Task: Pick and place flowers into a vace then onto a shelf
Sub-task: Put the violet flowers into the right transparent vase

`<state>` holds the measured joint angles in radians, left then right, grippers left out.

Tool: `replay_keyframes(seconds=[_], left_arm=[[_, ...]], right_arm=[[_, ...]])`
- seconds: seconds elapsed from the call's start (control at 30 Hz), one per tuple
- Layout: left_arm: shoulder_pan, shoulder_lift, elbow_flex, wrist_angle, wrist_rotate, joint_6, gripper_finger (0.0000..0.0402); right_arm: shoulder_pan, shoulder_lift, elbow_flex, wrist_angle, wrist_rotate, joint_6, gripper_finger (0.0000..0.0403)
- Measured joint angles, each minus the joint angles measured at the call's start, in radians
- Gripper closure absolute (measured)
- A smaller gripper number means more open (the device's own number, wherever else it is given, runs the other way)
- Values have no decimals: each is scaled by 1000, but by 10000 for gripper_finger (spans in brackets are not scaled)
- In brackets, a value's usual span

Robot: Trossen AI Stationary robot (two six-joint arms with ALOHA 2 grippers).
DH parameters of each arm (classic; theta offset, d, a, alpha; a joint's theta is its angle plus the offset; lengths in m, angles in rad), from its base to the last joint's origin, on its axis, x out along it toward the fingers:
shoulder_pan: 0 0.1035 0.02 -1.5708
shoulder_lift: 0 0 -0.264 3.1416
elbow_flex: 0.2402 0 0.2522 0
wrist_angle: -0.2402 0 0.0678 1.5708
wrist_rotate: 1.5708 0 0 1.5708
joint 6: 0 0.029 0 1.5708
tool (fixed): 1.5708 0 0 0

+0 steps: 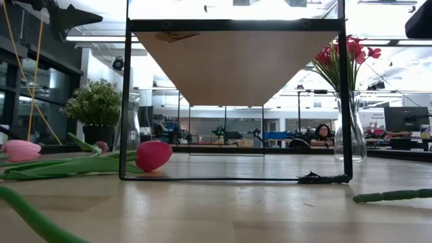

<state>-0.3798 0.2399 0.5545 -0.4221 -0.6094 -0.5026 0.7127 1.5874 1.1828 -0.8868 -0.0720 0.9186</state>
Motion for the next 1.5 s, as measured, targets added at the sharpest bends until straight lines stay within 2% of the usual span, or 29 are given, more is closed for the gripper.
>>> replay_keyframes(seconds=[0.8,1.5], left_arm=[[0,0,0,0,0,0,76],[0,0,0,0,0,0,76]], right_arm=[[1,154,0,77,-10,7,249],[2,308,0,77,-9,28,249]])
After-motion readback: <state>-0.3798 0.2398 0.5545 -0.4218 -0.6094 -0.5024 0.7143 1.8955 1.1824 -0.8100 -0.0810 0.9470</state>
